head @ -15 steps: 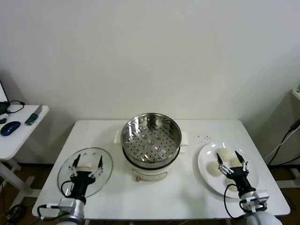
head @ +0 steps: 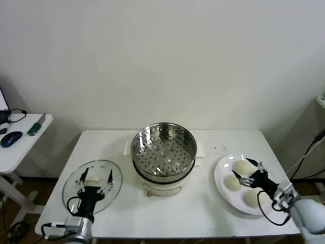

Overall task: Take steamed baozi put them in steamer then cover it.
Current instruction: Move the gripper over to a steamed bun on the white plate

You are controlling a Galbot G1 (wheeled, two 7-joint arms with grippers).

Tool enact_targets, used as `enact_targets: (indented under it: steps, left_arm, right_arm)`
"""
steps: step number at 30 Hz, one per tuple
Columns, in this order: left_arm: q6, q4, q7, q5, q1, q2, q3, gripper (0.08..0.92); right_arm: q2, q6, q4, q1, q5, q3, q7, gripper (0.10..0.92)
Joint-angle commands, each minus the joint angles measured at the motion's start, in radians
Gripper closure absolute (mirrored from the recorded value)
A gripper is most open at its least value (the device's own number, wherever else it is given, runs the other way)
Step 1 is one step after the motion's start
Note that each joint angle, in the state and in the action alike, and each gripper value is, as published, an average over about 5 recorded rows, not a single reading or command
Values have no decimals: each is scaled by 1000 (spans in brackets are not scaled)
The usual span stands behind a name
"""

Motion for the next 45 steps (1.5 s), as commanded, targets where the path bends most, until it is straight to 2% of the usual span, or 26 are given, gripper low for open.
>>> enact_targets:
  steps: [1,5,12,19,33,45]
  left_arm:
    - [1,12,1,2,-1,7,2,177]
    - [6,21,1,2,-9,10,1,177]
    - [16,32,1,1,-19,25,-5,177]
    - [29,36,1,0,-30,30,-4,177]
    - [29,44,0,-44,-15,33,-28,177]
    - [25,50,0,-43,-14,33,-30,177]
  right_arm:
    - [-380,-9,-220,340,-232,-273,-388,203]
    - [-415,6,-288,603,-285,-548,-432,203]
    - [-391,6,-396,1125,-248,-1153,-488,203]
    - [-280,23,-518,1366,-232,-1515,-504,203]
    - [-59,39,-697,1320,-278,-1513,-450,203]
    - [2,67,-748,1272,-341,-1463,-427,203]
